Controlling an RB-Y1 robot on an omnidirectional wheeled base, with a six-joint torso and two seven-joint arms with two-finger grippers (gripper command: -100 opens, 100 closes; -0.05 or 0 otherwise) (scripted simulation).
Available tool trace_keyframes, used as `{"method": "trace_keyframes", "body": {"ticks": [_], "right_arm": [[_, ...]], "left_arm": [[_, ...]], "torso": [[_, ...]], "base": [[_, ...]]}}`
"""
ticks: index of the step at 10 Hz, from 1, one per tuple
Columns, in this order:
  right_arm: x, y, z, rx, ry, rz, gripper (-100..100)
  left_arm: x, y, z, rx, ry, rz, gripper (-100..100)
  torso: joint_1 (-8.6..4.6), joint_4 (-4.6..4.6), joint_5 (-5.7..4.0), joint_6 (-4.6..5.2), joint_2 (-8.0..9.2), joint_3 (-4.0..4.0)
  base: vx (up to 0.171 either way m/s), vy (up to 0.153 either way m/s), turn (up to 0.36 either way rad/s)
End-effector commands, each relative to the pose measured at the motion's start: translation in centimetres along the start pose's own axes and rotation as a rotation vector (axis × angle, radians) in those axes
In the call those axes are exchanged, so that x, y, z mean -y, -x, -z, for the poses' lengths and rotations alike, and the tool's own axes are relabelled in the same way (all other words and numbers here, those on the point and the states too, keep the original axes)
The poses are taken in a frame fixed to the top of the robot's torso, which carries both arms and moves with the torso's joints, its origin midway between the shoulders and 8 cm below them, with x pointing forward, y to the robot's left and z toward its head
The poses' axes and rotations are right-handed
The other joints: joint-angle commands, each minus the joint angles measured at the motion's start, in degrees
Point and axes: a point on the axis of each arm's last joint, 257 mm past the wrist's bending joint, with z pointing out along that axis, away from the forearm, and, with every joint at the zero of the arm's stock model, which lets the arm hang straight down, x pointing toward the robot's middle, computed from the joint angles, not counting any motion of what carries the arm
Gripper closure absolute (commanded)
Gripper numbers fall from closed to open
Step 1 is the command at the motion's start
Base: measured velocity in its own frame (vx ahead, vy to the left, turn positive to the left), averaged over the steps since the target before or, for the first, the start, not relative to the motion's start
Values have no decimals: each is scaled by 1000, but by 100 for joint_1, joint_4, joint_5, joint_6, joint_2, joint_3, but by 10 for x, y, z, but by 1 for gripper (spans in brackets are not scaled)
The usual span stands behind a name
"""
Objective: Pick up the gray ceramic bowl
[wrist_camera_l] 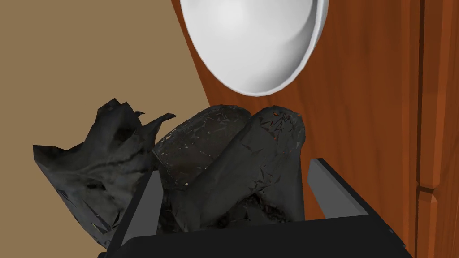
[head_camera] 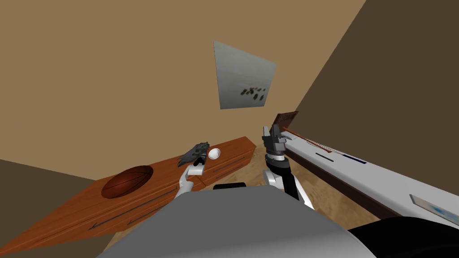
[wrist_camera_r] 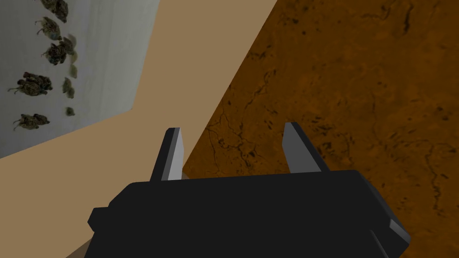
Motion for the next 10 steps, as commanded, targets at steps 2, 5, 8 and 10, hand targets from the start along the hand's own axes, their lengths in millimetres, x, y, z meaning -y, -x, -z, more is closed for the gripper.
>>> {"method": "trace_keyframes", "body": {"ticks": [2, 5, 8, 10], "right_arm": [[0, 0, 0, 0, 0, 0, 0], [0, 0, 0, 0, 0, 0, 0], [0, 0, 0, 0, 0, 0, 0], [0, 0, 0, 0, 0, 0, 0]], "left_arm": [[-14, -5, -7, -3, 60, -5, -100], [-35, -14, -16, -8, 150, -15, -100], [-53, -21, -23, -10, 233, -28, -100], [-69, -25, -27, -9, 305, -42, -100]], "torso": [[-1, 0, 0, 2, -1, 0], [-1, -1, 0, 2, -5, -2], [0, -1, 0, 1, -6, -4], [0, 0, 0, 0, -3, -2]], "base": [[11, -1, -64], [16, 1, -90], [21, 2, -81], [18, 5, -97]]}}
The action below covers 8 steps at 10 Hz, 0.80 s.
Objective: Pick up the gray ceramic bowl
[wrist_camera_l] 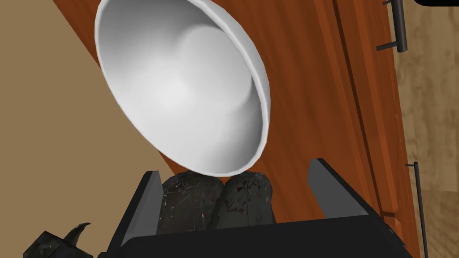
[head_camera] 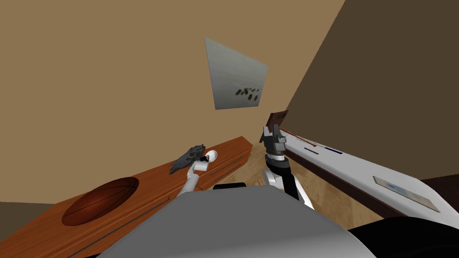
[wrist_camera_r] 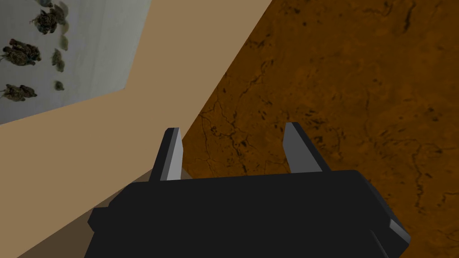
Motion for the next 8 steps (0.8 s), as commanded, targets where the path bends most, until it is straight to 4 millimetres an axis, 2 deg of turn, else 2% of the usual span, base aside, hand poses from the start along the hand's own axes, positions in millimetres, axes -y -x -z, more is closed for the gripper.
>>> {"method": "trace_keyframes", "body": {"ticks": [1, 6, 7, 8], "right_arm": [[0, 0, 0, 0, 0, 0, 0], [0, 0, 0, 0, 0, 0, 0], [0, 0, 0, 0, 0, 0, 0], [0, 0, 0, 0, 0, 0, 0]], "left_arm": [[-11, -2, -6, 3, 56, -10, -100], [-41, -3, -14, 17, 180, -35, -100], [-38, -3, -13, 15, 166, -33, -100], [-39, -3, -14, 16, 170, -33, 0]], "torso": [[0, 0, 0, 0, 0, 0], [0, -1, 0, -2, -3, -2], [1, -1, 0, -3, -3, -2], [0, 0, 0, -4, 2, 1]], "base": [[30, 6, -85], [31, 5, -70], [13, 5, -6], [0, 0, 0]]}}
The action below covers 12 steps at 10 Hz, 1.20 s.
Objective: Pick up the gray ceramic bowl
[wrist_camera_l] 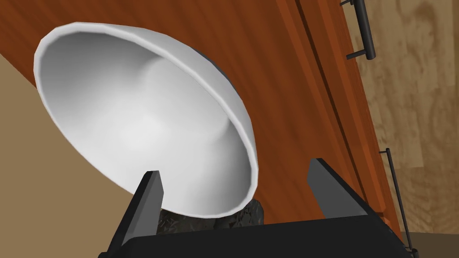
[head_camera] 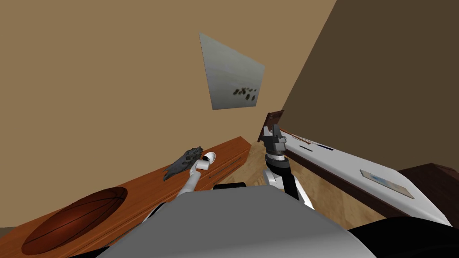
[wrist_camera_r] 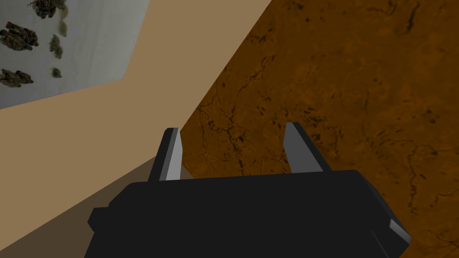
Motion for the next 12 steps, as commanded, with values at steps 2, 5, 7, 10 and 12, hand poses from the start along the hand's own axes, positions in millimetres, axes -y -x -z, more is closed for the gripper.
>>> {"method": "trace_keyframes", "body": {"ticks": [2, 5, 7, 10, 12], "right_arm": [[0, 0, 0, 0, 0, 0, 0], [0, 0, 0, 0, 0, 0, 0], [0, 0, 0, 0, 0, 0, 0], [0, 0, 0, 0, 0, 0, 0], [0, 0, 0, 0, 0, 0, 0]], "left_arm": [[-10, 2, -8, -1, -1, -2, -100], [-20, 3, -15, -2, -1, -3, -100], [-18, 3, -14, -2, -2, -3, 100], [-19, 3, -14, -2, -1, -1, 100], [-19, 3, -14, -2, 0, -1, 0]], "torso": [[-1, -1, 0, 0, -4, -2], [-5, -4, -1, 0, -19, -11], [-2, -2, -1, 0, -6, -4], [-3, 1, -3, 1, 2, 1], [-4, 4, -4, 2, 4, 4]], "base": [[40, -3, 6], [54, -11, 4], [8, -1, 1], [-2, 0, 4], [0, 0, 0]]}}
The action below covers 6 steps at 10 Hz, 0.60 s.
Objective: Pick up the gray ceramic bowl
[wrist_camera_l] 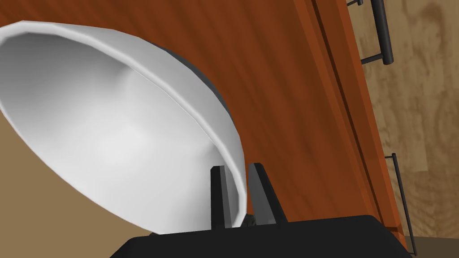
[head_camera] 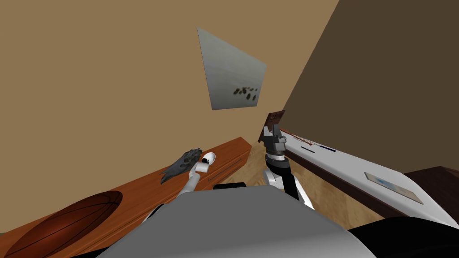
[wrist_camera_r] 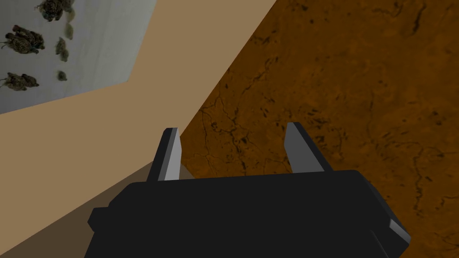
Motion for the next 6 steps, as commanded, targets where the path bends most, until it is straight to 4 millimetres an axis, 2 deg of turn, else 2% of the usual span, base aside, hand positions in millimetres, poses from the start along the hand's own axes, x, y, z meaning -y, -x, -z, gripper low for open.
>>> {"method": "trace_keyframes", "body": {"ticks": [1, 4, 5, 6], "right_arm": [[0, 0, 0, 0, 0, 0, 0], [0, 0, 0, 0, 0, 0, 0], [0, 0, 0, 0, 0, 0, 0], [0, 0, 0, 0, 0, 0, 0]], "left_arm": [[8, -1, 5, 1, -1, -1, 100], [19, -3, 14, 2, -1, 1, 100], [17, -2, 11, 1, -2, 0, 100], [17, -2, 12, 2, 0, 0, 0]], "torso": [[0, 0, 0, 0, 0, 0], [2, 8, -2, -2, 28, 17], [3, 9, -3, -3, 29, 18], [0, 8, -3, -3, 20, 14]], "base": [[-44, 6, -11], [-61, 14, -8], [-24, 8, -3], [-5, 1, 1]]}}
